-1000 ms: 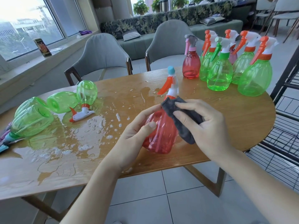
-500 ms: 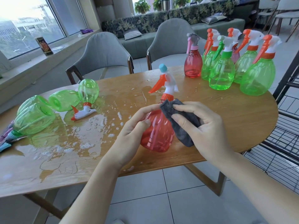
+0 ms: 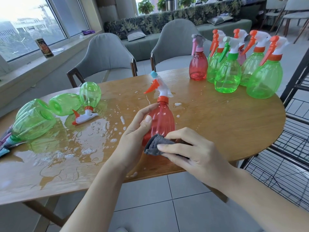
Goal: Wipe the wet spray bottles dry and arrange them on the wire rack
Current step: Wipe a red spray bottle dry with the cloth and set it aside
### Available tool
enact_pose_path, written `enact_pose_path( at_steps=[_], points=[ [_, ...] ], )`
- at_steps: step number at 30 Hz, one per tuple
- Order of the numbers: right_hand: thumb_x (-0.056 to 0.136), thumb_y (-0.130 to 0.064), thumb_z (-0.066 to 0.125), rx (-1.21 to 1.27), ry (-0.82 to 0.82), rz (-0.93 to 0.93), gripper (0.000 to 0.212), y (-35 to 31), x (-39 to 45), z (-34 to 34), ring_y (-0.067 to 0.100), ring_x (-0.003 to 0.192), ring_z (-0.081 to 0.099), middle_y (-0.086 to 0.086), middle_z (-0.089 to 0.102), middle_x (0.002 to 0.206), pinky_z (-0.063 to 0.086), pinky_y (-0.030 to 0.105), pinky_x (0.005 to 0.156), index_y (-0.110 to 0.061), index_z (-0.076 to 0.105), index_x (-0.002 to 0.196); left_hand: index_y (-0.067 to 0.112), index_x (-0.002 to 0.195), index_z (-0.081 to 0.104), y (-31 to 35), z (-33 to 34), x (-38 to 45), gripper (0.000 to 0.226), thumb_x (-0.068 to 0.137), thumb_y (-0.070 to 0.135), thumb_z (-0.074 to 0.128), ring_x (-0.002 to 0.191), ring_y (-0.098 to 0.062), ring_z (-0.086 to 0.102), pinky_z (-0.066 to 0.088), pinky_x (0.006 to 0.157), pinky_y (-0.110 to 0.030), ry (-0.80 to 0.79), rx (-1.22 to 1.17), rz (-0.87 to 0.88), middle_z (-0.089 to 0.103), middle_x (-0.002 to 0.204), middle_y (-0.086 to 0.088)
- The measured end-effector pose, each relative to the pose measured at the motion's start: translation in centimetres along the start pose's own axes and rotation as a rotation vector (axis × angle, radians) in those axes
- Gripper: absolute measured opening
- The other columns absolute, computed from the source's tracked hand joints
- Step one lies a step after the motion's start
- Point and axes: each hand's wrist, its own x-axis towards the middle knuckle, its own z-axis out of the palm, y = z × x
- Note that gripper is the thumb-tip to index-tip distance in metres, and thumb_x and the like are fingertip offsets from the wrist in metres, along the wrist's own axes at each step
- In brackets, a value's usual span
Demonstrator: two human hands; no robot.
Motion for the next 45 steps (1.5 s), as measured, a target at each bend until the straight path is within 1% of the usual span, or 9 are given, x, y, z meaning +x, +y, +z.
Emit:
enact_pose_path(
  at_steps=[5, 9, 14, 19, 24, 28, 34, 39, 45],
  points=[
    [0.093, -0.009, 0.078, -0.047, 0.092, 0.04, 0.019, 0.6, 0.9, -0.5, 0.023, 0.097, 0.068, 0.012, 0.07, 0.108, 0.054, 0.03, 0.089, -0.004, 0.079, 0.111, 0.026, 0.142, 0.064, 0.4, 0.0, -0.3, 0.035, 0.109, 0.027, 0.052, 0.125, -0.031, 0.069, 0.059, 0.093, -0.035, -0.087, -0.06, -0.009, 0.069, 0.141, -0.013],
    [0.091, -0.008, 0.077, 0.023, 0.246, 0.22, 0.02, 1.7, 2.1, -1.1, 0.012, 0.104, 0.068, 0.006, 0.072, 0.111, 0.049, 0.02, 0.093, -0.005, 0.078, 0.111, 0.028, 0.139, 0.068, 0.3, -0.8, -0.4, 0.039, 0.106, 0.021, 0.05, 0.127, -0.032, 0.067, 0.059, 0.1, -0.043, -0.144, -0.089, -0.023, 0.067, 0.143, -0.012],
    [0.092, -0.01, 0.074, 0.199, 0.303, 0.403, 0.02, 2.1, 2.0, -0.8, 0.01, 0.11, 0.068, 0.0, 0.072, 0.114, 0.05, 0.022, 0.094, -0.007, 0.076, 0.112, 0.019, 0.148, 0.059, 0.1, -1.4, -0.4, 0.041, 0.109, 0.019, 0.046, 0.137, -0.037, 0.061, 0.052, 0.113, -0.053, -0.151, -0.093, -0.008, 0.064, 0.149, -0.013],
    [0.09, -0.011, 0.076, 0.23, 0.219, 0.346, 0.022, 1.2, 1.0, -0.2, 0.016, 0.109, 0.07, 0.004, 0.071, 0.114, 0.054, 0.032, 0.093, -0.007, 0.076, 0.111, 0.029, 0.144, 0.059, 0.4, -0.5, -0.6, 0.048, 0.097, 0.037, 0.063, 0.13, -0.031, 0.066, 0.059, 0.103, -0.042, -0.124, -0.102, 0.011, 0.066, 0.146, -0.007],
    [0.091, -0.015, 0.074, 0.241, 0.241, 0.386, 0.02, 1.2, 1.6, -0.7, 0.01, 0.107, 0.069, -0.005, 0.071, 0.111, 0.051, 0.022, 0.093, -0.011, 0.076, 0.111, 0.034, 0.14, 0.062, 0.6, -0.8, -0.5, 0.052, 0.089, 0.032, 0.074, 0.125, -0.033, 0.067, 0.058, 0.097, -0.042, -0.158, -0.096, 0.0, 0.068, 0.14, -0.01],
    [0.091, -0.012, 0.074, 0.272, 0.251, 0.405, 0.02, 1.1, 1.6, -0.2, 0.01, 0.108, 0.069, -0.005, 0.071, 0.113, 0.052, 0.022, 0.092, -0.009, 0.076, 0.112, 0.028, 0.143, 0.058, 0.5, -0.6, -0.5, 0.049, 0.095, 0.026, 0.067, 0.12, -0.029, 0.07, 0.06, 0.091, -0.037, -0.14, -0.141, -0.006, 0.069, 0.137, -0.009],
    [0.089, -0.011, 0.079, 0.158, 0.144, 0.259, 0.019, 0.2, 0.5, 0.7, 0.012, 0.104, 0.069, 0.005, 0.072, 0.11, 0.055, 0.026, 0.089, -0.006, 0.079, 0.108, 0.029, 0.145, 0.06, 0.2, -0.2, -0.3, 0.042, 0.103, 0.029, 0.061, 0.114, -0.031, 0.072, 0.061, 0.083, -0.036, -0.011, -0.208, -0.016, 0.068, 0.137, -0.018],
    [0.094, -0.011, 0.076, 0.091, 0.043, 0.121, 0.016, -0.3, -0.2, 1.0, 0.014, 0.099, 0.068, 0.01, 0.07, 0.107, 0.05, 0.017, 0.089, -0.007, 0.079, 0.108, 0.026, 0.148, 0.056, 0.6, 0.1, -0.3, 0.044, 0.104, 0.028, 0.056, 0.114, -0.031, 0.072, 0.062, 0.085, -0.035, -0.005, -0.165, -0.027, 0.071, 0.135, -0.014],
    [0.097, -0.01, 0.073, 0.035, 0.068, 0.063, 0.017, 0.0, 0.2, 0.7, 0.021, 0.096, 0.067, 0.012, 0.068, 0.106, 0.053, 0.024, 0.09, -0.005, 0.078, 0.112, 0.029, 0.148, 0.056, 0.5, -0.3, -0.2, 0.039, 0.108, 0.027, 0.056, 0.119, -0.035, 0.07, 0.06, 0.089, -0.041, -0.026, -0.095, -0.034, 0.07, 0.137, -0.016]
  ],
)
